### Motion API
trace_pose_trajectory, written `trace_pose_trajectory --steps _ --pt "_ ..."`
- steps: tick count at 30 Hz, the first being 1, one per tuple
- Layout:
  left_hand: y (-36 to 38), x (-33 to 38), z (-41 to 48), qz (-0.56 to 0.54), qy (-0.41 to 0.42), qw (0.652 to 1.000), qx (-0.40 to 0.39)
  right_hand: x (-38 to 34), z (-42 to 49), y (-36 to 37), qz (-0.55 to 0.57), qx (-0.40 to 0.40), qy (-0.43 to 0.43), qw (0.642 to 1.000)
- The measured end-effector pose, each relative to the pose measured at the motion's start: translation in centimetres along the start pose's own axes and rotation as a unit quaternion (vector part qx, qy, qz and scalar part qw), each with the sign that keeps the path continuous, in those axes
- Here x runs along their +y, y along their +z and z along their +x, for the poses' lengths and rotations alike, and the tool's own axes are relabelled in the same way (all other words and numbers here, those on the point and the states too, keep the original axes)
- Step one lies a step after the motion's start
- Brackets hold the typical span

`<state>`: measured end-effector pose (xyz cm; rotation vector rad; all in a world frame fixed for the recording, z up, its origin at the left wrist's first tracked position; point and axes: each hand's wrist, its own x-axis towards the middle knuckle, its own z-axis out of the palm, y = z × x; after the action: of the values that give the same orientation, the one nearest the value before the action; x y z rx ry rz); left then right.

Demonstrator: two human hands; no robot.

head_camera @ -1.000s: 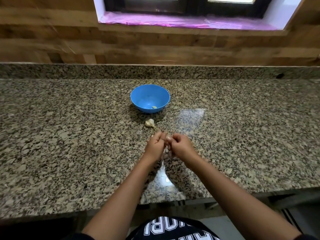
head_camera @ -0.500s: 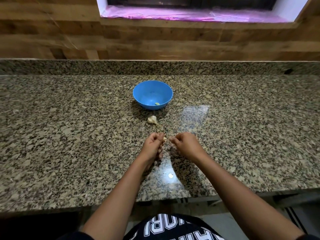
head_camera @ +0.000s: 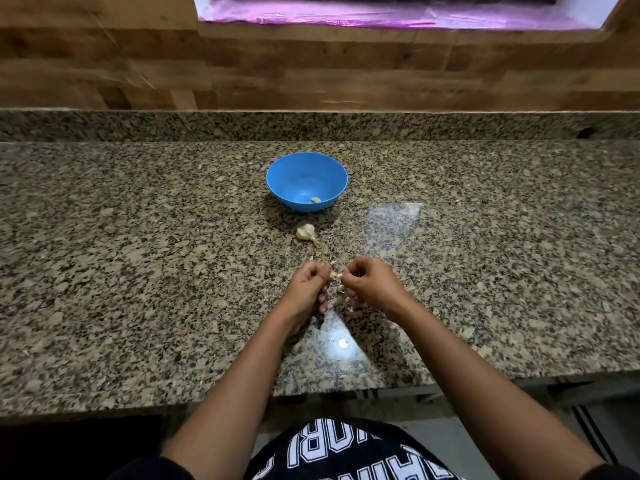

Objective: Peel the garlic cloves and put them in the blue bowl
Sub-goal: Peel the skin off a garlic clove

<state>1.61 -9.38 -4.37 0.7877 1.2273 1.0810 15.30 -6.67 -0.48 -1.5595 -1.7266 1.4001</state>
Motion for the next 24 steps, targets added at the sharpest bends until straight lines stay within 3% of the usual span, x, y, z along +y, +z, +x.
trace_pose_trajectory --steps 8,13,18,24 --pt "0.0 0.0 -0.1 -0.063 -0.027 0.998 0.006 1.1 -0.1 -0.4 -0.138 0.040 0.003 0.990" --pt "0.0 -0.2 0.1 -0.071 -0.032 0.997 0.006 0.5 -0.6 -1.0 0.118 -0.049 0.052 0.990" --pt "0.6 0.1 -0.3 -0.073 -0.009 0.997 0.021 0.6 -0.9 -0.5 0.185 0.002 0.043 0.982" --pt "0.6 0.3 -0.4 0.045 0.047 0.997 0.043 1.1 -1.1 0.0 0.199 0.039 0.006 0.979"
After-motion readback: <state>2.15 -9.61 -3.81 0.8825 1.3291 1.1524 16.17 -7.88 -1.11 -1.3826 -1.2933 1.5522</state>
